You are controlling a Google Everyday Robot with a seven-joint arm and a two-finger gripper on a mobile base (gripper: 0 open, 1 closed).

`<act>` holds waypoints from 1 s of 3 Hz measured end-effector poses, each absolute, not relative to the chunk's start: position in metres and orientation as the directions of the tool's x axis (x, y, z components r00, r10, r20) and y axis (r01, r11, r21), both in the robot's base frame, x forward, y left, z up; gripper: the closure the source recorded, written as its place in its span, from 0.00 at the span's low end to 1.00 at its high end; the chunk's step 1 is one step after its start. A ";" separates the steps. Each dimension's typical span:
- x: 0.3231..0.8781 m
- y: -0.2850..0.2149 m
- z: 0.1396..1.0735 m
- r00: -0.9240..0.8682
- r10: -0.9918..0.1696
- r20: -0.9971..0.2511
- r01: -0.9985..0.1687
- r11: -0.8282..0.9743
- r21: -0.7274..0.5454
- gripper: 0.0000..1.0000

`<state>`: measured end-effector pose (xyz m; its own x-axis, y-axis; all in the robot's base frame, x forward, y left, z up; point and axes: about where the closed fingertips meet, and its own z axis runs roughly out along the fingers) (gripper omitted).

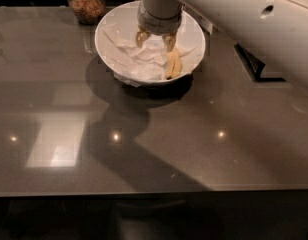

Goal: Pick banana from white bowl

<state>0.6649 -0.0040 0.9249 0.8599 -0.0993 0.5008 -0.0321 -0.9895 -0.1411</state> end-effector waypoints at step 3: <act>0.694 -0.026 0.893 0.861 -0.071 0.504 -0.042 -0.997 -0.067 0.39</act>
Offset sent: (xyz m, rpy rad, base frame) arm 0.0295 -0.0232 -0.0324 -0.0534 -0.0004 -0.0122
